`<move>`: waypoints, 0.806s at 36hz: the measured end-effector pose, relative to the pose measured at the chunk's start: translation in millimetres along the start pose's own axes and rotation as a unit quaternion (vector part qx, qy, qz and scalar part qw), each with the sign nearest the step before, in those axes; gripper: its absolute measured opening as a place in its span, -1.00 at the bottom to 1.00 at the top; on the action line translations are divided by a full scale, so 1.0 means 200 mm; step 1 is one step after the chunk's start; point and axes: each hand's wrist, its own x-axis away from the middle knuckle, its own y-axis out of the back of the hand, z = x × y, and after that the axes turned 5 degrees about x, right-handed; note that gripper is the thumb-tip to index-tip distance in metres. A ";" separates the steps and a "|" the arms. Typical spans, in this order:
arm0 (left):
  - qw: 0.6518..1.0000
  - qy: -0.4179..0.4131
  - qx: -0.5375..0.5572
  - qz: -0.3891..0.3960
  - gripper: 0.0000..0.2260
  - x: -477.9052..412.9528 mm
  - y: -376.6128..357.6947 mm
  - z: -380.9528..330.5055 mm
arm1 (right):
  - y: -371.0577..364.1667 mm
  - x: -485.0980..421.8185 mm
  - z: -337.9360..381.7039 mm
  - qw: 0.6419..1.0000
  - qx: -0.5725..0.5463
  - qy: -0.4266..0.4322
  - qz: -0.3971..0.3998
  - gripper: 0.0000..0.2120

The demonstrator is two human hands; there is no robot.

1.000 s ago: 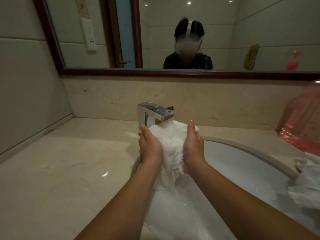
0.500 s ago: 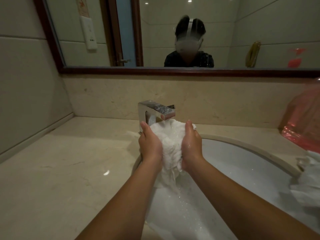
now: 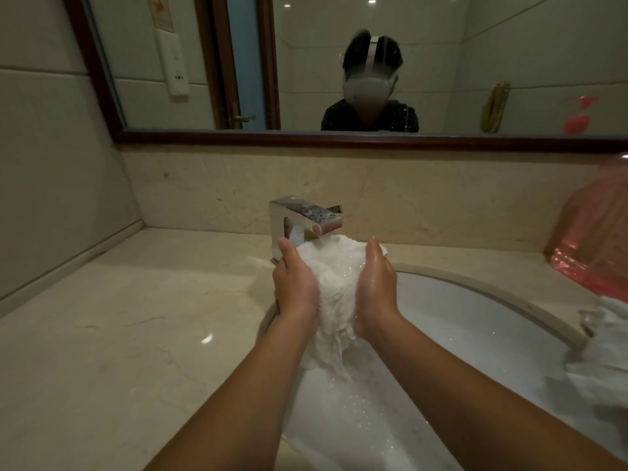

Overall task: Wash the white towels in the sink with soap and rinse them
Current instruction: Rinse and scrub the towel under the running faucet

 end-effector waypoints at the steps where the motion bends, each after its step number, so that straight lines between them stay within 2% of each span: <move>1: 1.000 -0.001 -0.002 0.002 0.01 0.02 0.00 -0.01 | 0.00 0.01 0.00 1.000 0.002 -0.002 -0.002 -0.38; 5: 1.000 -0.017 -0.025 0.008 -0.26 0.04 0.00 -0.04 | 0.00 0.04 0.00 1.000 0.014 -0.007 -0.005 -0.50; 10: 0.999 -0.025 -0.032 0.006 -0.32 0.03 -0.01 -0.04 | 0.00 0.03 -0.02 1.000 0.024 0.000 -0.012 -0.31; 13: 0.999 -0.028 -0.035 0.008 -0.29 0.02 0.00 -0.03 | 0.00 0.04 -0.01 1.000 0.028 -0.001 -0.010 -0.35; 18: 0.998 -0.052 -0.042 -0.007 -0.28 0.04 0.00 -0.04 | 0.00 0.07 0.03 0.998 0.050 0.003 -0.025 -0.53; 24: 0.995 -0.082 -0.059 -0.001 -0.36 0.07 0.01 -0.06 | 0.01 0.09 0.06 0.995 0.089 0.023 -0.046 -0.43; 29: 0.994 -0.081 -0.078 -0.010 -0.42 0.05 0.00 -0.05 | 0.00 0.08 0.06 0.990 0.121 0.033 -0.067 -0.47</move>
